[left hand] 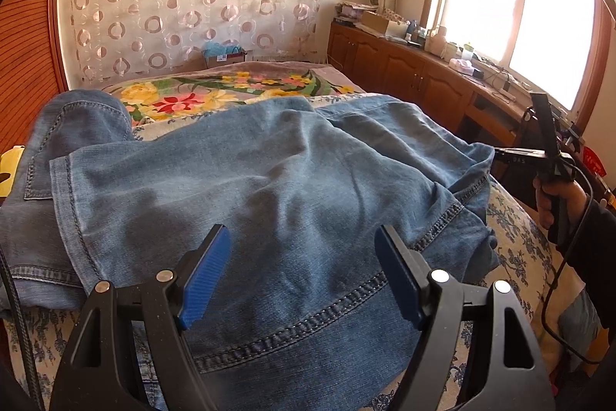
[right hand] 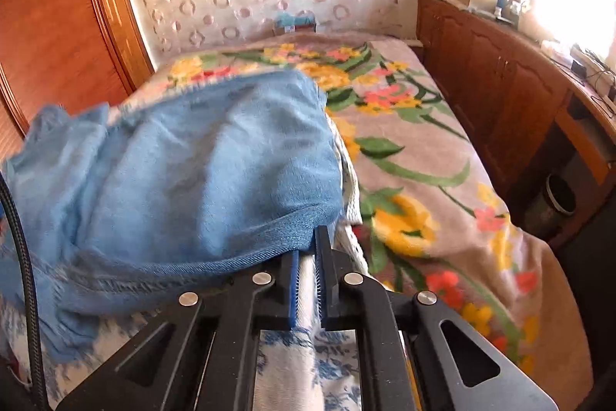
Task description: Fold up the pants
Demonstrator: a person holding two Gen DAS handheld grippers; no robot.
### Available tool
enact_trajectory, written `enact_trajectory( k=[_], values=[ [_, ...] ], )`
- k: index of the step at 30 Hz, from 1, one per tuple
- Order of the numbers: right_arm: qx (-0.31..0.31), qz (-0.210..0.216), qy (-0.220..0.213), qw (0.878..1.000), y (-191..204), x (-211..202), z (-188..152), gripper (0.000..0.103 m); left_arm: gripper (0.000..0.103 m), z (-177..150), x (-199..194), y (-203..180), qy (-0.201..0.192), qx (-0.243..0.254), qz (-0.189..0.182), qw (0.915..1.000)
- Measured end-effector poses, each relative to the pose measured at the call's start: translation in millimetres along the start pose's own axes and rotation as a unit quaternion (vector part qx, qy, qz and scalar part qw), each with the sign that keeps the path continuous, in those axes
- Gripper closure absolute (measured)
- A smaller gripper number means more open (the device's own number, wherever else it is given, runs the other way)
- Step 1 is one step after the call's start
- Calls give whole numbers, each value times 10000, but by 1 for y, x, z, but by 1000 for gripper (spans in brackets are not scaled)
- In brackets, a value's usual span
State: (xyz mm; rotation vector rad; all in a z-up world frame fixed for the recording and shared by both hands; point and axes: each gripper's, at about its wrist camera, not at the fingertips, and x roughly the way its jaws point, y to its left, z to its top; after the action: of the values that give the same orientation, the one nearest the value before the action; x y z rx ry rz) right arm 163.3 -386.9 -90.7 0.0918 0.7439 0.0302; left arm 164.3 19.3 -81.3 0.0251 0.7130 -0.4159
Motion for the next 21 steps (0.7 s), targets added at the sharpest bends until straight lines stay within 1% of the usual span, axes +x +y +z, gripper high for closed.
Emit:
enact_trajectory(
  k=[3,6,11,16,20,21],
  values=[
    [106,4,-271,9996,1,-13,10,98,25,1,-4,1,-59,-7,46,10000],
    [79,36,-562,9984,12,-28,21,99,25,3,-10,3,-100,9,121,9999],
    [-44,401,-983,9943,44,-58,41,99,25,6,-26,11,-232,23,211,9995],
    [-398,976,-1291,9860,97,-91,54,100,25,7,-47,18,-369,82,369,9986],
    [-788,1538,-1454,9742,147,-115,51,100,25,5,-60,28,-452,9,431,9981],
    [-866,1765,-1423,9701,160,-119,47,100,25,5,-62,30,-462,-4,457,9979]
  ],
)
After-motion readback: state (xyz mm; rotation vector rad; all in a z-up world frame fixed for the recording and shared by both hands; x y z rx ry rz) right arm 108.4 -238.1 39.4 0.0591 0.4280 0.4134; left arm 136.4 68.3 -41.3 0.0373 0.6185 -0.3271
